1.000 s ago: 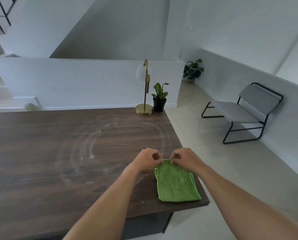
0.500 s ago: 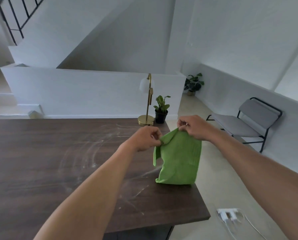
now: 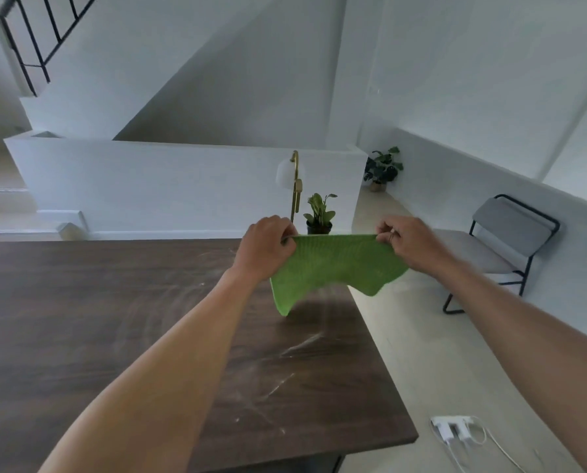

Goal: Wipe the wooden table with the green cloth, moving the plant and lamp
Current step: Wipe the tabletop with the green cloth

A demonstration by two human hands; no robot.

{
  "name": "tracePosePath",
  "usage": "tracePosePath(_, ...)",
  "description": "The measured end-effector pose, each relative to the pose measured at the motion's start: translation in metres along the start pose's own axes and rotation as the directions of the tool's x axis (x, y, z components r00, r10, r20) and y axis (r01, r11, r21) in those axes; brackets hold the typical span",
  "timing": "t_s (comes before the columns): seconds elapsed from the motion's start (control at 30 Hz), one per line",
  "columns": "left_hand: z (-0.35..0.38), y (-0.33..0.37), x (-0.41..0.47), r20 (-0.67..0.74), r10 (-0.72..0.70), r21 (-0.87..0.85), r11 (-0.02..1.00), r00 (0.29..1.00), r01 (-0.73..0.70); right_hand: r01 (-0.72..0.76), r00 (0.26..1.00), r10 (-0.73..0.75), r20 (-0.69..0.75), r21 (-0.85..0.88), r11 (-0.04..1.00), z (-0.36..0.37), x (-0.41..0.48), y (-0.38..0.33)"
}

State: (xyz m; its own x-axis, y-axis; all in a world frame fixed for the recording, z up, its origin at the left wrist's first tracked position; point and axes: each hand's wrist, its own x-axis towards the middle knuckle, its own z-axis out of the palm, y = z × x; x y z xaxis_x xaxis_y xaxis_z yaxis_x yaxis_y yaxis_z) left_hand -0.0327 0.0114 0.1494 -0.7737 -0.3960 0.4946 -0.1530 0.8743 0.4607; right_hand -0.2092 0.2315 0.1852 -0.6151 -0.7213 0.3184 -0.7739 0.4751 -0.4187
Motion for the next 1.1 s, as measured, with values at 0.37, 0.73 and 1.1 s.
tracePosePath(0.37,0.087,-0.042,-0.173,0.581,-0.158,0.11,0.987,0.798,0.115,-0.163,0.875,0.158,0.457,-0.028,0.986,0.147,-0.178,0.049)
tracePosePath(0.73,0.081,-0.019,-0.219,0.485,-0.161,0.085,0.987,0.86,0.136,-0.054,0.943,0.045,0.329,0.018,0.998,0.155,-0.233,0.053)
tracePosePath(1.1,0.082,0.014,-0.265,0.426,-0.123,0.105,0.991,0.896,0.087,-0.115,0.959,0.103,0.264,0.029,0.993,0.149,-0.281,0.051)
